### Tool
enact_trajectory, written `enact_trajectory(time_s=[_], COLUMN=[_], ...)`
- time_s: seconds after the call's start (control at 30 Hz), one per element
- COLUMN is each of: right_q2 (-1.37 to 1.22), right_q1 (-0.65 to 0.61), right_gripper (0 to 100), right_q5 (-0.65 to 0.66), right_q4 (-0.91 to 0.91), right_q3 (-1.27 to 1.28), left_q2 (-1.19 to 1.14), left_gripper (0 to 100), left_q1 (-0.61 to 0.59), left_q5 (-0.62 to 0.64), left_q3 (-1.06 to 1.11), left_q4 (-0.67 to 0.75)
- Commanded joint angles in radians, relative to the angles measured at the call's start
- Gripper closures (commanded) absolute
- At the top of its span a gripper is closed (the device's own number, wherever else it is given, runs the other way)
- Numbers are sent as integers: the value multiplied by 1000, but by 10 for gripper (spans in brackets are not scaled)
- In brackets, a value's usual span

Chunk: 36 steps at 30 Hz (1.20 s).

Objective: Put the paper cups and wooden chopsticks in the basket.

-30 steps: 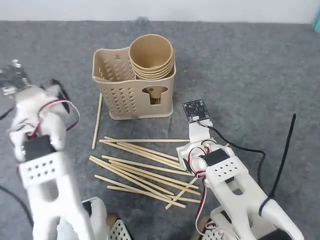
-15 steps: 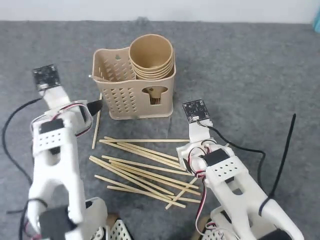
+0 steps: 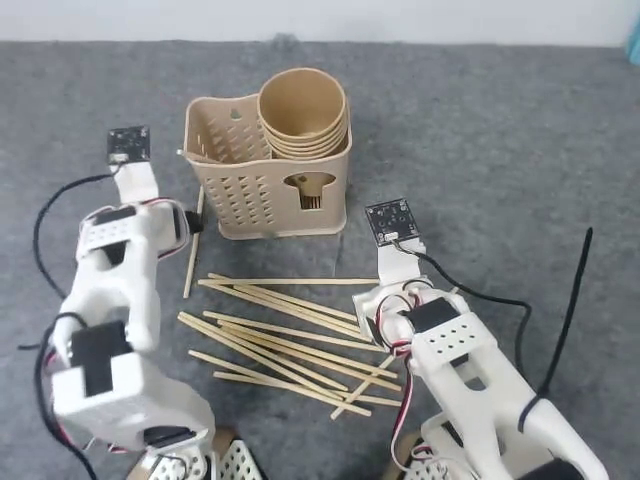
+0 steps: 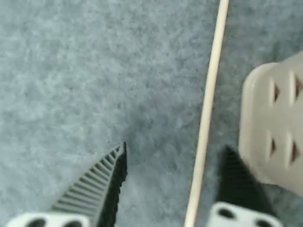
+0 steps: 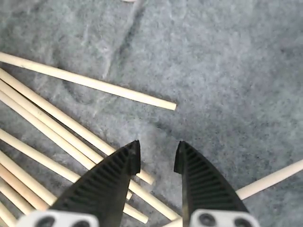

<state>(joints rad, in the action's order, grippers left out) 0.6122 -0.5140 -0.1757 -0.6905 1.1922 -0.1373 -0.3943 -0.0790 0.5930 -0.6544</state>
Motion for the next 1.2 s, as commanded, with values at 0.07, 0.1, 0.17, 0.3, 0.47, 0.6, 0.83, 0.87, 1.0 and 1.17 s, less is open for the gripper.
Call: enact_trajectory(time_s=[0.07,0.1,0.17,0.3,0.47,0.6,0.83,0.87,1.0,1.17], right_q2=[18,18,18,18,18,18,18,18,18,18], right_q1=[13,13,13,13,13,13,13,13,13,13], right_gripper=[859,859,859,860,861,861,861,861,861,861], right_q5=[18,18,20,57,61,63,66,66,68,68], right_q4=[27,27,28,28,28,28,28,28,28,28], right_q3=[2,2,0,0,0,0,0,0,0,0], left_q2=[-29,-28,-28,-28,-28,-28,-35,-37,-37,-38], left_gripper=[973,985,981,961,910,872,849,852,852,915], left_q1=[9,15,31,61,95,97,110,115,121,121], left_q5=[-52,-60,-74,-78,-78,-78,-172,-207,-247,-247], left_q3=[-87,-87,-85,-90,-90,-90,-87,-84,-84,-45], left_q4=[-18,-18,-20,-20,-20,-20,-86,-100,-130,-129])
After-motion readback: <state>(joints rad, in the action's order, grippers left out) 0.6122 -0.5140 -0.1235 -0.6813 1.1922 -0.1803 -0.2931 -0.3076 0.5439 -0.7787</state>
